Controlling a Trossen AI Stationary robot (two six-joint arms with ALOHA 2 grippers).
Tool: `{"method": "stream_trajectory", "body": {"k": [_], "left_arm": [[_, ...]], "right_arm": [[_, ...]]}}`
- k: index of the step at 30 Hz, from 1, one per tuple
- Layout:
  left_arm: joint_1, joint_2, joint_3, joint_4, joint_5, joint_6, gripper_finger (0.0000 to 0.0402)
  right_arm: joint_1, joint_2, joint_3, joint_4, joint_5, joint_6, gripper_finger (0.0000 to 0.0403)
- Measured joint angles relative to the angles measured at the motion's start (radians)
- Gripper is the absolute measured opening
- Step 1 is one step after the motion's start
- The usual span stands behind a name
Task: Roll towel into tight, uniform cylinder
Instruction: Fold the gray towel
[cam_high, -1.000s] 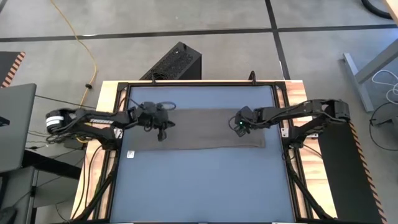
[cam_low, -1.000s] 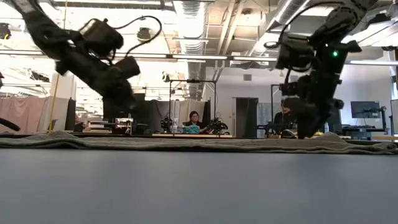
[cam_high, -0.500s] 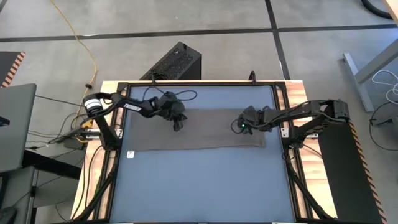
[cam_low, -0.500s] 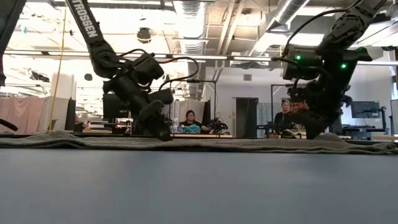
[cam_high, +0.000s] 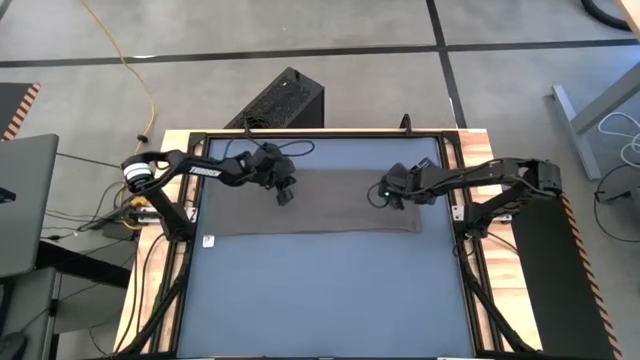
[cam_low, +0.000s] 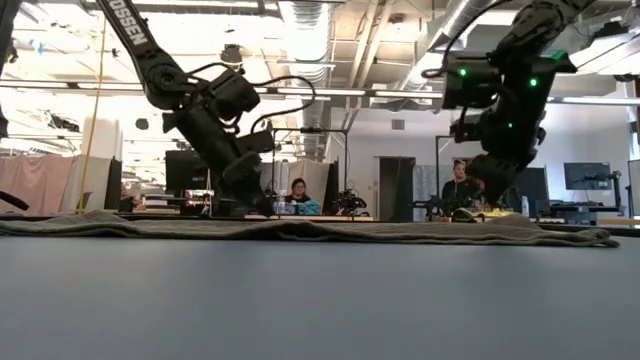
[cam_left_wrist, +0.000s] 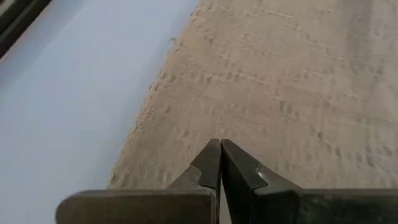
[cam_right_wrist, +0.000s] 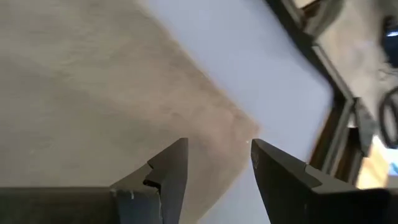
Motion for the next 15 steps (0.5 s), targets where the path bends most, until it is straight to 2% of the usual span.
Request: {"method": "stream_trajectory", "body": {"k": [9, 13, 15], "left_arm": [[-0.007, -0.138, 0.0, -0.109, 0.028, 0.034, 0.0], [-0.024, -0.144, 0.0, -0.11, 0.078, 0.04, 0.0], [-0.037, -0.141, 0.0, -0.108, 0.08, 0.045, 0.0]], "right_arm": [[0.168, 0.0, -0.028, 0.096, -0.157, 0.125, 0.0202], [0.257, 0.0, -0.041, 0.15, -0.162, 0.197, 0.0202], [0.299, 0.0, -0.04, 0.159, -0.132, 0.223, 0.0202]]}}
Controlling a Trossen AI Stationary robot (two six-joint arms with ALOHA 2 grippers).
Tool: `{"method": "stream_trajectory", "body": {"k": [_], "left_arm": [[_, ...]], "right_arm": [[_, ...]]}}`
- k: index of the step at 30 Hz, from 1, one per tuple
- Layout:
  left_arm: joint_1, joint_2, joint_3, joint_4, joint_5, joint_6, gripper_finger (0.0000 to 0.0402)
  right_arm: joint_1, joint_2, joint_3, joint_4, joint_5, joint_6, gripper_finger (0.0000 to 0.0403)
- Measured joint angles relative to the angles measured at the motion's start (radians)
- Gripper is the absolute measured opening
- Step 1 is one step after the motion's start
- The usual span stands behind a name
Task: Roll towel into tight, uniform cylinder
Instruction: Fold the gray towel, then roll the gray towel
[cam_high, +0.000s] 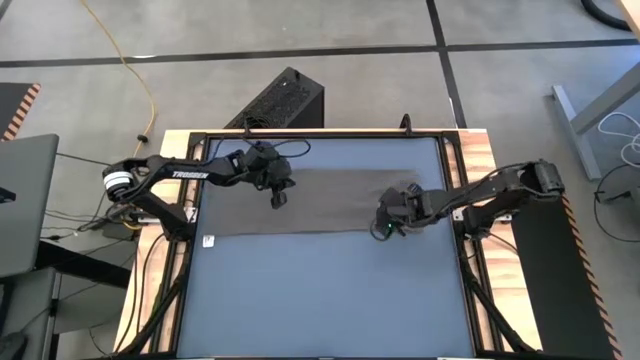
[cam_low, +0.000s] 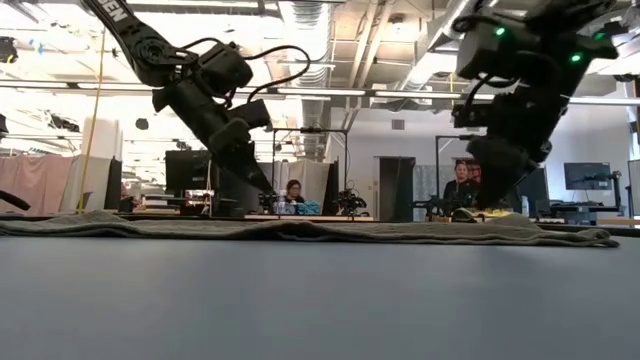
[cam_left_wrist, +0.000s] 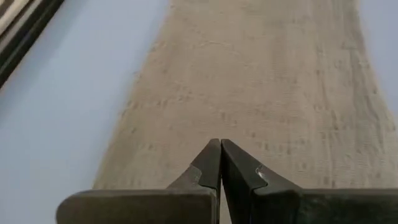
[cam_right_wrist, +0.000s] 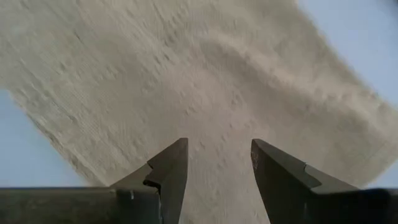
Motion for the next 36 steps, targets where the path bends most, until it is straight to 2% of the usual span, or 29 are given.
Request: {"method": "stream_trajectory", "body": {"k": [4, 10, 14, 17, 21, 24, 29, 31, 36], "left_arm": [[-0.032, 0.005, 0.0, -0.06, 0.003, 0.012, 0.0], [-0.07, 0.004, -0.05, -0.098, -0.014, 0.021, 0.0], [-0.07, 0.005, -0.086, -0.106, -0.042, 0.012, 0.0], [-0.069, 0.005, -0.11, -0.124, -0.095, 0.006, 0.0], [-0.069, -0.013, -0.114, -0.139, -0.104, -0.014, 0.0], [-0.071, -0.073, -0.11, -0.129, -0.098, -0.016, 0.0], [-0.071, -0.196, -0.107, -0.133, -0.114, -0.029, 0.0], [-0.076, -0.232, -0.107, -0.129, -0.09, -0.052, 0.0], [-0.145, -0.241, -0.168, -0.004, 0.062, -0.126, 0.0]], "right_arm": [[0.075, 0.003, -0.041, 0.034, 0.058, 0.074, 0.0202], [0.144, 0.004, -0.177, 0.096, 0.015, 0.301, 0.0202], [0.185, 0.002, -0.212, 0.113, 0.025, 0.367, 0.0202], [0.204, 0.001, -0.213, 0.099, 0.017, 0.361, 0.0202], [0.202, -0.012, -0.176, 0.029, -0.039, 0.35, 0.0202], [0.188, -0.035, -0.106, -0.064, -0.063, 0.285, 0.0202], [0.169, -0.061, -0.019, -0.12, -0.049, 0.182, 0.0202], [0.159, -0.064, -0.016, -0.103, -0.042, 0.169, 0.0202], [0.122, -0.064, -0.051, -0.067, -0.013, 0.18, 0.0202]]}}
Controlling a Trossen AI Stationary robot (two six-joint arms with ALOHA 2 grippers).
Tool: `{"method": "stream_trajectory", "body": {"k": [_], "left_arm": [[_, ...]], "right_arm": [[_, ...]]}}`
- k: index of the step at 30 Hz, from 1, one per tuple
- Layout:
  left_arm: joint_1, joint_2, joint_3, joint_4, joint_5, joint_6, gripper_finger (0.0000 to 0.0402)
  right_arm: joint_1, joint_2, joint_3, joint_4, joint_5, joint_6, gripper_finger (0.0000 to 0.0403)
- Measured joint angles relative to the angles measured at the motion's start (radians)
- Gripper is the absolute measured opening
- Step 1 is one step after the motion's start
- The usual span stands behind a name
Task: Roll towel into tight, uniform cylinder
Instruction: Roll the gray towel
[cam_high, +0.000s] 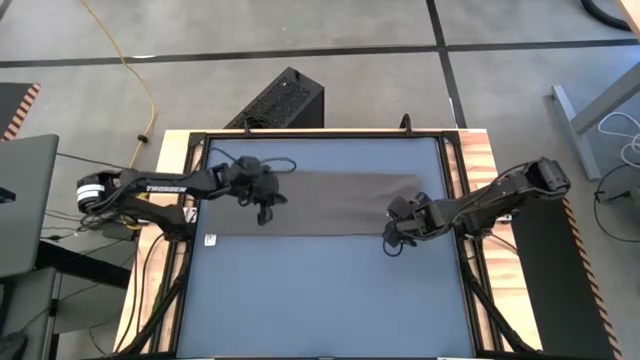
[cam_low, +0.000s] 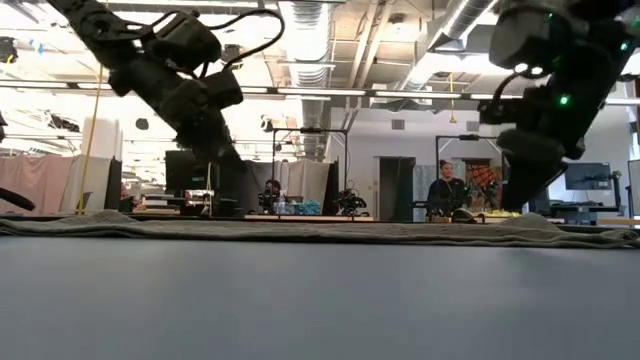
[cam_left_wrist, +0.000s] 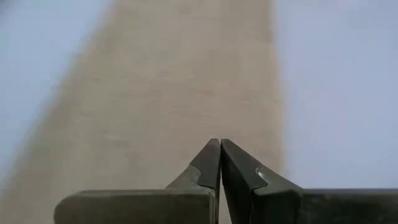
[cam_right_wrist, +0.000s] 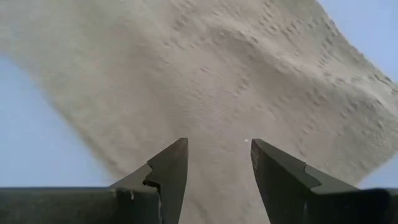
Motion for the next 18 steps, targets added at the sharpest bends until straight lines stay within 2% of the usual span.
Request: {"method": "stream_trajectory", "body": {"k": [3, 9, 13, 18], "left_arm": [[-0.057, 0.029, -0.043, 0.074, -0.001, -0.033, 0.0], [-0.127, 0.07, -0.059, 0.091, -0.049, -0.101, 0.0], [-0.184, 0.121, -0.059, 0.099, -0.06, -0.144, 0.0], [-0.229, 0.206, -0.059, 0.099, -0.124, -0.177, 0.0]], "right_arm": [[-0.029, 0.0, -0.018, 0.034, 0.009, -0.006, 0.0202], [-0.075, 0.0, -0.02, 0.062, 0.032, -0.013, 0.0202], [-0.052, 0.017, -0.02, 0.119, 0.031, -0.014, 0.0202], [0.014, 0.098, -0.02, 0.16, 0.039, -0.015, 0.0202]]}}
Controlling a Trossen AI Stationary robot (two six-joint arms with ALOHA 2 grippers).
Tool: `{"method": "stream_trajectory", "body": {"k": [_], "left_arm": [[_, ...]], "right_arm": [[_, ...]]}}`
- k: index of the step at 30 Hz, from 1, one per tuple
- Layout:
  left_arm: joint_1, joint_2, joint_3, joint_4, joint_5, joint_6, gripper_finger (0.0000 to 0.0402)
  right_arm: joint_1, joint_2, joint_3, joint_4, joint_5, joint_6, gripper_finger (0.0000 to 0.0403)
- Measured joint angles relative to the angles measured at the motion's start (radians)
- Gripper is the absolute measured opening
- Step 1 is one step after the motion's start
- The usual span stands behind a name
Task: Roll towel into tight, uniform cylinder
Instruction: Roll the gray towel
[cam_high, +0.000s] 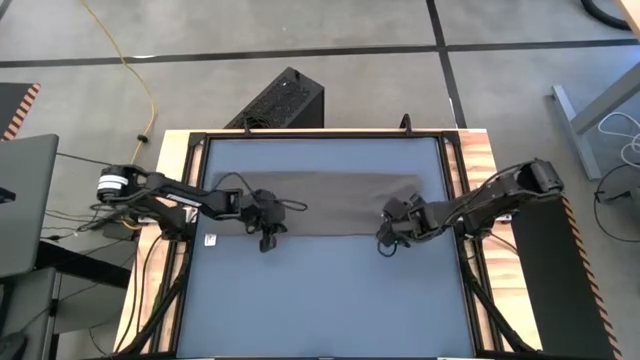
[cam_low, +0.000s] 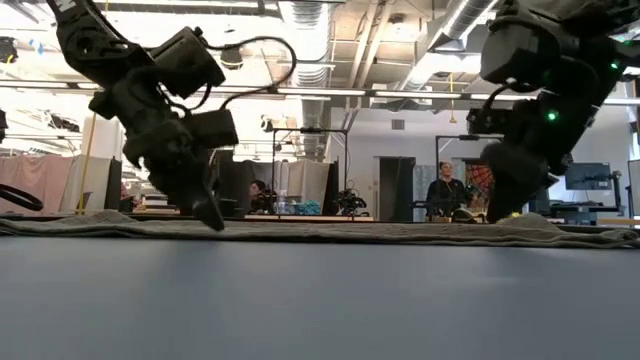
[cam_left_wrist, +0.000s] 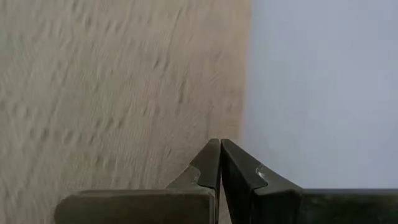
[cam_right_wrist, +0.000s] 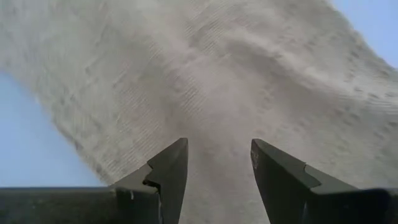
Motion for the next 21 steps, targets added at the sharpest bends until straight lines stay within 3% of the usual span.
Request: {"method": "stream_trajectory", "body": {"k": [6, 9, 16, 21], "left_arm": [[0.037, 0.041, 0.002, -0.039, 0.059, -0.081, 0.0], [0.056, 0.033, 0.003, -0.098, 0.091, -0.096, 0.0], [0.093, 0.028, 0.004, -0.188, 0.238, -0.096, 0.0], [0.076, 0.029, 0.003, -0.182, 0.233, -0.089, 0.0]], "right_arm": [[0.065, 0.13, 0.002, 0.051, 0.021, 0.002, 0.0202], [0.073, 0.138, 0.004, 0.038, -0.031, -0.002, 0.0202], [0.02, -0.034, 0.065, -0.148, -0.337, -0.109, 0.0202], [-0.027, -0.206, 0.103, -0.15, -0.25, -0.22, 0.0202]]}}
